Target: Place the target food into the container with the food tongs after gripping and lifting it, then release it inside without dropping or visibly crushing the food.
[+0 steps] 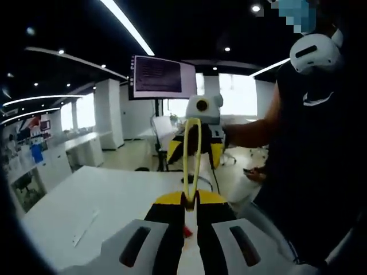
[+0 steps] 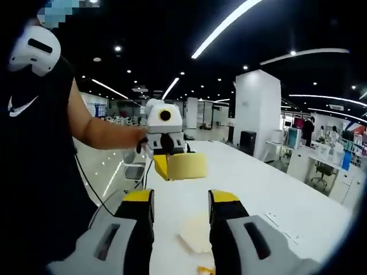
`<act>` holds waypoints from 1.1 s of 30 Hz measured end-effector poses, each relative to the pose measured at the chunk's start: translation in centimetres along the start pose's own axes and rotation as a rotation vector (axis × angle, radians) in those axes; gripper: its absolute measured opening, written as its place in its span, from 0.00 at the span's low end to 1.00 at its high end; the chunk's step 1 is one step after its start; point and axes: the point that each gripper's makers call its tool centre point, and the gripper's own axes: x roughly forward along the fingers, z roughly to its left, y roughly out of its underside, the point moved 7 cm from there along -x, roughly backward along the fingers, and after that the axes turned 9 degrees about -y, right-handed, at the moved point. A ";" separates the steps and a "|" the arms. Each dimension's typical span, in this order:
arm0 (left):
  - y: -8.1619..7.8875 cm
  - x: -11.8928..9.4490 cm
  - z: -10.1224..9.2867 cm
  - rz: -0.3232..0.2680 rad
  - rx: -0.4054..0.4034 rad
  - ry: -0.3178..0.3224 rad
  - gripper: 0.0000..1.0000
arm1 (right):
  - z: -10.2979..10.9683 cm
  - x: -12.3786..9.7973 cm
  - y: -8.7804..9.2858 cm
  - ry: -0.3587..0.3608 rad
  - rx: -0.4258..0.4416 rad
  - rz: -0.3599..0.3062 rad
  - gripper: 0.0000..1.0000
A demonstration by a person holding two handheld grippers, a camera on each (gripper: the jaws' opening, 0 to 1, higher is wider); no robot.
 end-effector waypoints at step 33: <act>0.8 1.3 -0.4 0.012 0.020 -0.004 0.16 | 0.1 2.2 0.9 -0.093 0.089 -0.163 0.21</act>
